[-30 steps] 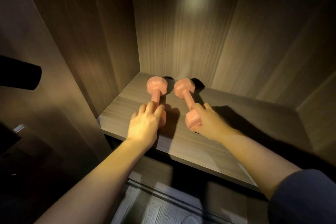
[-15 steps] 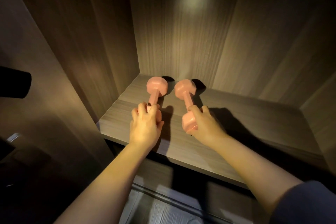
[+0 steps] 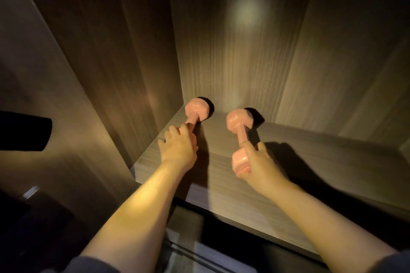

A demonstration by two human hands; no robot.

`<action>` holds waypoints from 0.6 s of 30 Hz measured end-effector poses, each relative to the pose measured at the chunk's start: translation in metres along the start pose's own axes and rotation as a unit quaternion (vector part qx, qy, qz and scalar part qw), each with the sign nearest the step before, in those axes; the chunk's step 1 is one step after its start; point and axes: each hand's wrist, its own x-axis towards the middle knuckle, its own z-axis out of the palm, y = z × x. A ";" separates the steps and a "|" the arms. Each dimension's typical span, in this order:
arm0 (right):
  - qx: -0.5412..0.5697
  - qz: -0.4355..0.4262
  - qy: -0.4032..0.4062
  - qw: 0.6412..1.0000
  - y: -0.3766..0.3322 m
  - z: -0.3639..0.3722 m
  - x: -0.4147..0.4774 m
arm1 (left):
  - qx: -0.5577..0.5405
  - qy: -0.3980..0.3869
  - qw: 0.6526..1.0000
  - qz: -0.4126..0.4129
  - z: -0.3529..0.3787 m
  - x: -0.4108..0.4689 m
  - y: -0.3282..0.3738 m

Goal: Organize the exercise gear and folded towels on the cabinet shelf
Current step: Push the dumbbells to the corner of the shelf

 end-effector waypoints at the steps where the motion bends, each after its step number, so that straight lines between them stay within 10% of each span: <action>1: -0.001 -0.002 -0.001 1.000 0.000 0.000 0.001 | 0.004 -0.002 1.000 0.000 -0.001 0.004 -0.001; 18: 0.013 -0.038 -0.028 0.999 -0.004 -0.004 0.024 | 0.237 0.023 0.969 0.073 -0.003 0.043 -0.025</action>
